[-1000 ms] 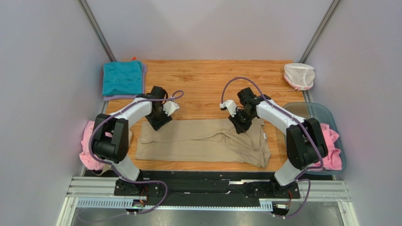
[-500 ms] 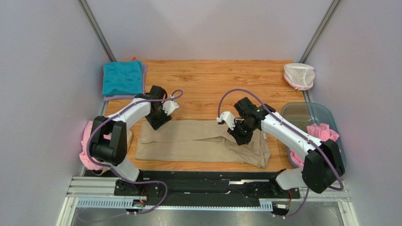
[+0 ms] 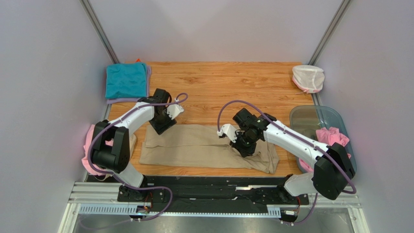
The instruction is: Fold and stack the t-shirts
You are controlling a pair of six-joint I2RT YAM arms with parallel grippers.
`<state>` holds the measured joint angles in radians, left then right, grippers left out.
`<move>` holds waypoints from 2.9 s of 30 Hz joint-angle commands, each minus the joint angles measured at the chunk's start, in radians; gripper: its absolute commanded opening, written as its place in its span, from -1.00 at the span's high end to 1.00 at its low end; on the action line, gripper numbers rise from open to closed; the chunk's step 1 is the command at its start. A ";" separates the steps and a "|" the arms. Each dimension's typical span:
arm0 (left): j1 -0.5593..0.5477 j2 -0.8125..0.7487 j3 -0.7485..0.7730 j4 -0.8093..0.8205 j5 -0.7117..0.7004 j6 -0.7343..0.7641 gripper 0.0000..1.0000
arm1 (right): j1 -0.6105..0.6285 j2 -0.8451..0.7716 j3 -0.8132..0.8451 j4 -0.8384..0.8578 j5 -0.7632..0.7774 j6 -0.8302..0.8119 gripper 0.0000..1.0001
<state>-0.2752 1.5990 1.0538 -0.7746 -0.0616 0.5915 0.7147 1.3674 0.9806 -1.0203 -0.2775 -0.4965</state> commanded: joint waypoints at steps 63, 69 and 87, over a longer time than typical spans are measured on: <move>-0.087 -0.215 -0.170 0.103 0.080 0.156 -0.85 | -0.003 0.004 -0.229 0.560 0.597 -0.047 -0.83; -0.119 -0.156 -0.192 0.187 0.033 0.159 -0.86 | -0.006 0.050 -0.252 0.631 0.617 -0.094 -0.83; -0.147 -0.004 -0.265 0.339 -0.142 0.194 -0.87 | -0.084 0.314 -0.154 0.720 0.613 -0.186 -0.82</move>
<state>-0.4213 1.5421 0.8337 -0.4774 -0.1680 0.7654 0.6724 1.5700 0.8127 -0.3264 0.3771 -0.6529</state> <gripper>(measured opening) 0.932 0.908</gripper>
